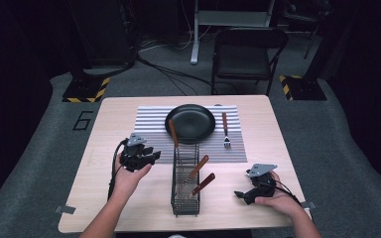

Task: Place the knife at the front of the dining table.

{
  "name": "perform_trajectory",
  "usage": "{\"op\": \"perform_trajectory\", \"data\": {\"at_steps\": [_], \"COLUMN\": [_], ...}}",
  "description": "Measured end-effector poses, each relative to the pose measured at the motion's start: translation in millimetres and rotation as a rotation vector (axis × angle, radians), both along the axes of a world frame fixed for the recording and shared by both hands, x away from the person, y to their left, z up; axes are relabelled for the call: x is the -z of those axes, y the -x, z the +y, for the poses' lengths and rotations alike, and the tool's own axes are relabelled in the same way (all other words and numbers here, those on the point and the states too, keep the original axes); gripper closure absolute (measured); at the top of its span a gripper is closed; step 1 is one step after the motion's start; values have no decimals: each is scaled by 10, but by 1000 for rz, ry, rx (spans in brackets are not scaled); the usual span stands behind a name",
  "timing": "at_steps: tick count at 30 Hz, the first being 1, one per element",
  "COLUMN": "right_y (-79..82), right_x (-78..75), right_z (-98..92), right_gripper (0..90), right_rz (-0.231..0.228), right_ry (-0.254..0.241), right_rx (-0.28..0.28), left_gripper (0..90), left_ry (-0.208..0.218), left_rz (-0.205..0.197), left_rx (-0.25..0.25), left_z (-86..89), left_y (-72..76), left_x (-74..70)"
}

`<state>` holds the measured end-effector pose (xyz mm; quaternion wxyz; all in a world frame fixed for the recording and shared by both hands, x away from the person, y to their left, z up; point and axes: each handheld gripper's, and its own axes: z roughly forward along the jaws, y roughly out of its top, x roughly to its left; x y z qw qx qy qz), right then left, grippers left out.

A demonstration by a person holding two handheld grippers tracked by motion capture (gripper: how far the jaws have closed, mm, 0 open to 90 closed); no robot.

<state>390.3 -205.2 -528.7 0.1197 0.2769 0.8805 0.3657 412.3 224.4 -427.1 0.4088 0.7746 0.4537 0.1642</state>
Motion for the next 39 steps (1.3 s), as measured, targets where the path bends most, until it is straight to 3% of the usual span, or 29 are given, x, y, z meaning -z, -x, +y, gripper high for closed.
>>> {"op": "perform_trajectory", "data": {"at_steps": [9, 22, 39], "right_y": [0, 0, 0], "right_x": [0, 0, -1], "right_z": [0, 0, -1], "right_gripper": [0, 0, 0], "right_rz": [0, 0, 1], "right_ry": [0, 0, 1], "right_rx": [0, 0, -1], "left_gripper": [601, 588, 586], "left_ry": [27, 44, 64], "left_rz": [-27, -34, -23], "left_rx": [22, 51, 80], "left_z": [-68, -178, -377], "left_y": [-36, -95, -191], "left_x": [-158, -306, -306]}}
